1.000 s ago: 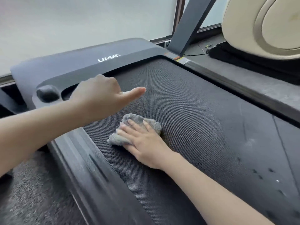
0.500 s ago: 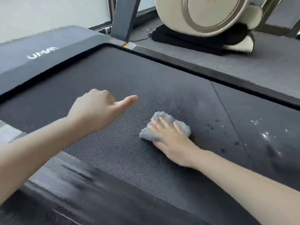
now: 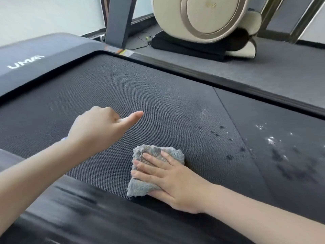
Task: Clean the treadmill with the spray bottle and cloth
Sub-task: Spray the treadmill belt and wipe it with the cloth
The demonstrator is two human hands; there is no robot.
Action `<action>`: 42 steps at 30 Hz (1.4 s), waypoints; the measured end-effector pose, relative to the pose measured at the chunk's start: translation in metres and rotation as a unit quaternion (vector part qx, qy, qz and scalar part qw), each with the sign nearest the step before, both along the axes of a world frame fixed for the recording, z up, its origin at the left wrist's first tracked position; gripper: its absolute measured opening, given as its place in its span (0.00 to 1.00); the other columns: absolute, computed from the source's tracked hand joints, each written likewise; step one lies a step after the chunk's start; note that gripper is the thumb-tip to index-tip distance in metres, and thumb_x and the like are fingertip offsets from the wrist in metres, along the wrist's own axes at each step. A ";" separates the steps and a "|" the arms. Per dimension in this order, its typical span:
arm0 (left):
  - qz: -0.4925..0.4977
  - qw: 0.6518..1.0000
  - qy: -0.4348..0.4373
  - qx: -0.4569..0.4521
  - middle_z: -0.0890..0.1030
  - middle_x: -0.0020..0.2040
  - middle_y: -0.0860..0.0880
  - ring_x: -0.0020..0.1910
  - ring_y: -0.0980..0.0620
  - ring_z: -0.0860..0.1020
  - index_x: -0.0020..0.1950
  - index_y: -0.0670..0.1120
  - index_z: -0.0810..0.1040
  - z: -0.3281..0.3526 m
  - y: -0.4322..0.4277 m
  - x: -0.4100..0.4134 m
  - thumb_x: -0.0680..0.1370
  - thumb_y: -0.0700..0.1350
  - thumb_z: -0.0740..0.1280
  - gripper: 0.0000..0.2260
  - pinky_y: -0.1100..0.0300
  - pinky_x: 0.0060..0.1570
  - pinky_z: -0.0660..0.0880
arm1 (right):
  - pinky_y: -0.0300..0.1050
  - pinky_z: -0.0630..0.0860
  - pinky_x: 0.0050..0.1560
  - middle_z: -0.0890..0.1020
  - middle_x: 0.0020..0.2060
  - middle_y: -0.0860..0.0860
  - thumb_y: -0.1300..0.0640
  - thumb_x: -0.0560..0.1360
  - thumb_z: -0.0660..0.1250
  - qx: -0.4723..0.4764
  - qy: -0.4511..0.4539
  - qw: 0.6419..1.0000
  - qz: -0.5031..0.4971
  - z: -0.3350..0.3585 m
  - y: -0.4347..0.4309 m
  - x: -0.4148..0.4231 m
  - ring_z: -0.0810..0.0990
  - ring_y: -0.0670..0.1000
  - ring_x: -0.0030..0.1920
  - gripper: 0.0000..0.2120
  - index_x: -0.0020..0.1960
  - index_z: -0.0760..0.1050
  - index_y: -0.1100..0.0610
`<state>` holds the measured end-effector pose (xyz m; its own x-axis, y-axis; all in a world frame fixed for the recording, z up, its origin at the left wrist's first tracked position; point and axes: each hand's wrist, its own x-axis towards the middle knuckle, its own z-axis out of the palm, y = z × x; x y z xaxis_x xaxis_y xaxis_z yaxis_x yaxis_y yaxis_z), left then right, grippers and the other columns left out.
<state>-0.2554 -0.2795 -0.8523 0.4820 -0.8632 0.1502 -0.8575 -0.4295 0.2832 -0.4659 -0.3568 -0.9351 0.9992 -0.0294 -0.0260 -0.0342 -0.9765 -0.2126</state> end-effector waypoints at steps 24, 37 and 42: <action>0.137 0.991 0.005 -0.004 0.72 0.25 0.47 0.28 0.46 0.74 0.25 0.43 0.62 -0.018 -0.027 -0.146 0.71 0.73 0.52 0.34 0.57 0.32 0.68 | 0.38 0.31 0.71 0.43 0.71 0.30 0.35 0.77 0.39 0.022 0.007 0.940 -0.340 -0.012 -0.173 -0.224 0.31 0.27 0.67 0.22 0.70 0.40 0.34; 0.131 0.991 -0.029 -0.005 0.72 0.25 0.47 0.28 0.44 0.73 0.24 0.42 0.63 -0.021 -0.048 -0.143 0.73 0.67 0.56 0.31 0.56 0.35 0.70 | 0.35 0.28 0.68 0.43 0.71 0.30 0.36 0.75 0.37 0.000 -0.009 0.933 -0.360 -0.019 -0.175 -0.227 0.33 0.30 0.69 0.26 0.73 0.42 0.36; 0.098 0.995 -0.021 0.030 0.74 0.23 0.48 0.25 0.47 0.74 0.24 0.43 0.64 -0.016 -0.022 -0.134 0.67 0.75 0.48 0.35 0.57 0.32 0.73 | 0.36 0.31 0.70 0.47 0.72 0.31 0.35 0.77 0.40 0.016 -0.018 0.929 -0.369 -0.019 -0.174 -0.227 0.37 0.31 0.71 0.22 0.71 0.44 0.35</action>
<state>-0.3894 -0.3017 -0.8679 0.6359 -0.7617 0.1244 -0.7665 -0.6046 0.2167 -0.6924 -0.5310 -0.9545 0.7078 -0.7064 -0.0047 -0.6839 -0.6835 -0.2550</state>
